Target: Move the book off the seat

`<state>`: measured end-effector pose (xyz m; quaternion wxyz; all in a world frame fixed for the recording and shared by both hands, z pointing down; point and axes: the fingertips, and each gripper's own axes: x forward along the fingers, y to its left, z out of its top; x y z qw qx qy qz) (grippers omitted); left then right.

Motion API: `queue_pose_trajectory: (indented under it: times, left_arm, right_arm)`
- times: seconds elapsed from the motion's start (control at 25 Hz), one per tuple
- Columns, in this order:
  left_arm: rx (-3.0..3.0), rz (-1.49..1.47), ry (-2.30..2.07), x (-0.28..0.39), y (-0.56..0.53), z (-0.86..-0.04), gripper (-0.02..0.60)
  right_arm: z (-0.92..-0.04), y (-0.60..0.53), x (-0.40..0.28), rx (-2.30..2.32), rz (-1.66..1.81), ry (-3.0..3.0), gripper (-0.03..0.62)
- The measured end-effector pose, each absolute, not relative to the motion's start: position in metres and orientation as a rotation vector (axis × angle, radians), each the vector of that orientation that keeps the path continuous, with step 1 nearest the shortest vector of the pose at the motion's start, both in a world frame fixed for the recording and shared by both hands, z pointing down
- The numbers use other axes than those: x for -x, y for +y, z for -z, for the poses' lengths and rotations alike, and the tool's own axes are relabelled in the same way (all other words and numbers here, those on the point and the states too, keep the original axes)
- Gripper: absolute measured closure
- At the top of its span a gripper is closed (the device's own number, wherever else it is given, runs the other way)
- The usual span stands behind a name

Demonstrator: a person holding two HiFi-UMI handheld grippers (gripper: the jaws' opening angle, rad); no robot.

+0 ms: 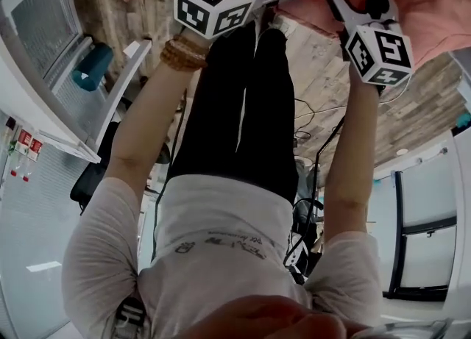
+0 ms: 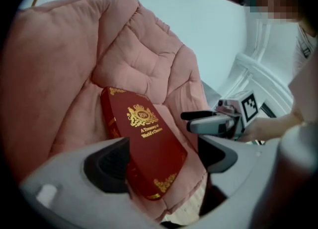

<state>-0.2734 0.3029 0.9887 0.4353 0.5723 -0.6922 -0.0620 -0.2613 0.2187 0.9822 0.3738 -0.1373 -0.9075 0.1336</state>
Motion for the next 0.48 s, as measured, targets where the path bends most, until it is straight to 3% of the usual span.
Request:
queue_pose_trajectory:
  times: [0.48]
  left_arm:
    - [-1.354,0.172,-1.713,0.279,0.296,-1.053,0.123]
  right_arm:
    - [-1.065,0.207,0.257,0.311,-0.343,-2.216,0.174]
